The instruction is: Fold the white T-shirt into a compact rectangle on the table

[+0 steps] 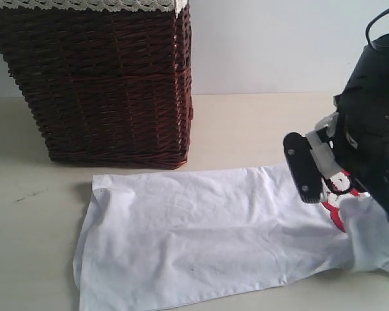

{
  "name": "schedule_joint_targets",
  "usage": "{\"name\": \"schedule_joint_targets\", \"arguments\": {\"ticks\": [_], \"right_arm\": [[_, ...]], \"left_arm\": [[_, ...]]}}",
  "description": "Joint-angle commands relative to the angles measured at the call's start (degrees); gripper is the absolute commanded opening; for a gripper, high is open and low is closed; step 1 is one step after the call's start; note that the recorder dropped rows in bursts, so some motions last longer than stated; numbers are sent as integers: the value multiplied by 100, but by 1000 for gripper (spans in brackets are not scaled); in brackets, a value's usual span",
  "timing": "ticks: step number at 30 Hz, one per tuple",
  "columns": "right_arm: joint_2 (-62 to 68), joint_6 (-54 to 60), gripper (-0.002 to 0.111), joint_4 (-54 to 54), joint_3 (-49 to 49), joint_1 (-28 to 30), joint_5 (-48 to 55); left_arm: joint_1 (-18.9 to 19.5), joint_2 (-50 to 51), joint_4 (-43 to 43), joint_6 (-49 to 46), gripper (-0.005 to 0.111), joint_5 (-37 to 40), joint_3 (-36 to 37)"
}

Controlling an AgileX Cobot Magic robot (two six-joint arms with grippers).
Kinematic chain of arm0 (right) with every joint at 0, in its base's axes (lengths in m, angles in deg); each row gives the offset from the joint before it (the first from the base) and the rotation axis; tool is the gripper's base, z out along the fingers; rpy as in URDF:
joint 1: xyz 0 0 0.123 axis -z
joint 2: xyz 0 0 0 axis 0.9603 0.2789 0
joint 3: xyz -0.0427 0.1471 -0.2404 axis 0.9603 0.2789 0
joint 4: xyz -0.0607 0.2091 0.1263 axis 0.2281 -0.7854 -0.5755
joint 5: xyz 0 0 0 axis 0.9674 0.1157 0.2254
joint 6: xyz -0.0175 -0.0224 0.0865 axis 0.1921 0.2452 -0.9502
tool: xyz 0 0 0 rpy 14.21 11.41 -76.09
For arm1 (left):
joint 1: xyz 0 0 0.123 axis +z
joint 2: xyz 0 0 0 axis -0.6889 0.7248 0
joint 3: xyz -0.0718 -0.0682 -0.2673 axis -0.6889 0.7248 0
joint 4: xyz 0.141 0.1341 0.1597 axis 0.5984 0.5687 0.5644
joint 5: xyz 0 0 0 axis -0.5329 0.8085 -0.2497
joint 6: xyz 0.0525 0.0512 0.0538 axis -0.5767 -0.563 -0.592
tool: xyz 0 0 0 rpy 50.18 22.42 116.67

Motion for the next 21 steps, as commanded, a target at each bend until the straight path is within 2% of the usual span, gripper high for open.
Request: {"name": "schedule_joint_targets", "arguments": {"ticks": [1,5,10,13,15,21], "right_arm": [[-16,-555,59,103,-42,-11,-1248],[6,-1536,58,175,-42,-11,-1290],[-103,-2610,52,510,-42,-11,-455],[-223,-3304,49,1205,-42,187,150],[-291,-3594,48,997,-42,542,447],[-324,-2830,49,-568,-21,1532,199]], "left_arm": [[17,-31,8,-2,0,-68,3],[17,-31,8,-2,0,-68,3],[17,-31,8,-2,0,-68,3],[17,-31,8,-2,0,-68,3],[17,-31,8,-2,0,-68,3],[17,-31,8,-2,0,-68,3]]}}
